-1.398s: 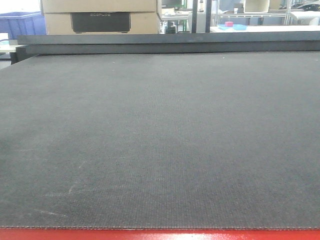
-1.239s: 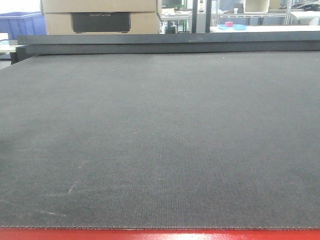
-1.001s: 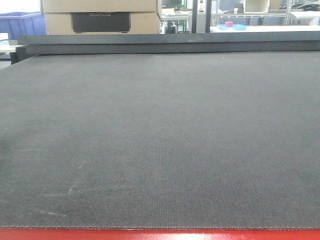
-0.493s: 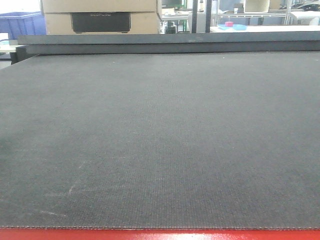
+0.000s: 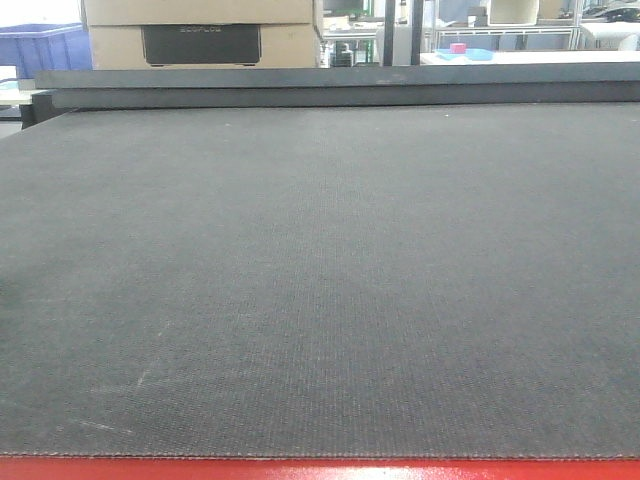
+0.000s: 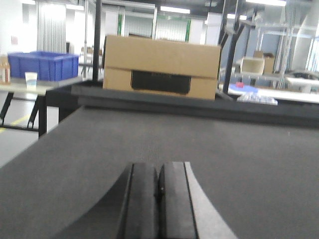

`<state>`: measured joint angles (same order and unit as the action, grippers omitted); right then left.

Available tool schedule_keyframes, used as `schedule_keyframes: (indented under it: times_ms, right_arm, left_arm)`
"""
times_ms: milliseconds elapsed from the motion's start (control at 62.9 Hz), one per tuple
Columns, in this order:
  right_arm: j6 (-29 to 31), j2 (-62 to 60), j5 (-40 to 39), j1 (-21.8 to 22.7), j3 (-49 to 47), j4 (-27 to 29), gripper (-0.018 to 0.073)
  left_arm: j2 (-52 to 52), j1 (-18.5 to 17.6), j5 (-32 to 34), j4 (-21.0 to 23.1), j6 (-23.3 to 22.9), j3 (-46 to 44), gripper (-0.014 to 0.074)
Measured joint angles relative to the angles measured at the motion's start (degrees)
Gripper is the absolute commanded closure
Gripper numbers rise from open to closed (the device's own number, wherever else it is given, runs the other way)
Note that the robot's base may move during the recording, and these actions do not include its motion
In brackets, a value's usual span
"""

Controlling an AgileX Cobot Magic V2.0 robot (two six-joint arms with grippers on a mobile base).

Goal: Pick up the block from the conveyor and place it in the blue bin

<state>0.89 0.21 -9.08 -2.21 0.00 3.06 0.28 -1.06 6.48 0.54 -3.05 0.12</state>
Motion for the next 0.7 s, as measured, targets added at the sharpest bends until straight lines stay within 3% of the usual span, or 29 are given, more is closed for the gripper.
schedule_keyframes:
  times_ms: [159,350,508,699]
  right_arm:
    - [0.0,-0.04,-8.5,0.0,-0.08,0.81,0.0727]
    - [0.0,-0.21,-8.89,0.0,-8.01,3.05,0.0727]
    - [0.0,-0.26,-0.77,0.0,-18.84,3.49,0.0727]
    - [0.0,4.84,16.36,0.0,-32.19,3.49,0.0727]
  left_arm:
    - [0.0,0.0,4.61,0.11,0.0,-0.93,0.0707]
    - [-0.09,0.0,-2.06,0.19,0.0,-12.04,0.0707]
    - [2.92,0.0,-9.17,-1.67,0.0,-22.3,0.0707]
    - [11.7,0.0,-22.98,-2.43,0.0,-34.96,0.0707]
